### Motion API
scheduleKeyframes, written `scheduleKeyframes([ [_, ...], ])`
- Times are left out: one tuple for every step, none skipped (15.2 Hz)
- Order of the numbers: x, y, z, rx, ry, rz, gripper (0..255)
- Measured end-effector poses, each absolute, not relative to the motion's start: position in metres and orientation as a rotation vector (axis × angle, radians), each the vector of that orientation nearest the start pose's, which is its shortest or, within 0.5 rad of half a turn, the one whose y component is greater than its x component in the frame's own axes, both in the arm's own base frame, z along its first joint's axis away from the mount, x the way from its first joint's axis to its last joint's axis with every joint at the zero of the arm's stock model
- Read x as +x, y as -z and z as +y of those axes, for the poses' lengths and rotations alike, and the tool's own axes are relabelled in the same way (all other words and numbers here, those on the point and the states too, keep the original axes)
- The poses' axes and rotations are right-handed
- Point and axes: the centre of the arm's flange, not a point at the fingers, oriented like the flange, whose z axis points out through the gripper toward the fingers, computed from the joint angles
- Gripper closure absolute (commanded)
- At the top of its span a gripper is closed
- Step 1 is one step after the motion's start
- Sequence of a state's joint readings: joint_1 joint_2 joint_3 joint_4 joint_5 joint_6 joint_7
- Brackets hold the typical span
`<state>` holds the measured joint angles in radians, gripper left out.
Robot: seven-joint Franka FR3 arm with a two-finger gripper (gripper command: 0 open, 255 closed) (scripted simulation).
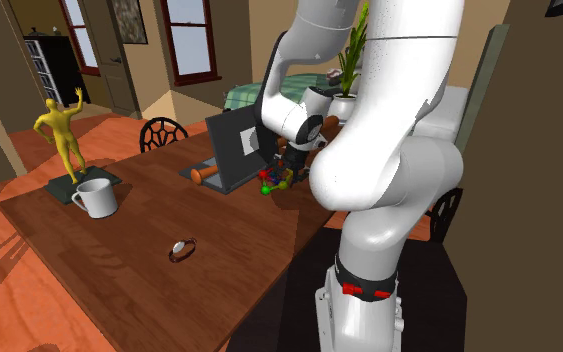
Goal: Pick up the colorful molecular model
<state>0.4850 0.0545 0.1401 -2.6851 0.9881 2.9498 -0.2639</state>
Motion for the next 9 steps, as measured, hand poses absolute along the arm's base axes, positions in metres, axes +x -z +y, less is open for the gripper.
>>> scheduleKeyframes([
  [0.362, -0.225, 0.194, -2.820, 0.183, 0.096, 255],
  [0.361, -0.227, 0.194, -2.820, 0.180, 0.094, 255],
  [0.361, -0.231, 0.194, -2.820, 0.178, 0.093, 255],
  [0.360, -0.235, 0.194, -2.820, 0.178, 0.092, 255],
  [0.360, -0.241, 0.194, -2.820, 0.178, 0.092, 255],
  [0.360, -0.245, 0.195, -2.820, 0.177, 0.091, 255],
  [0.361, -0.251, 0.195, -2.820, 0.177, 0.091, 255],
  [0.361, -0.255, 0.195, -2.820, 0.177, 0.091, 255],
  [0.360, -0.260, 0.195, -2.820, 0.177, 0.091, 255],
])
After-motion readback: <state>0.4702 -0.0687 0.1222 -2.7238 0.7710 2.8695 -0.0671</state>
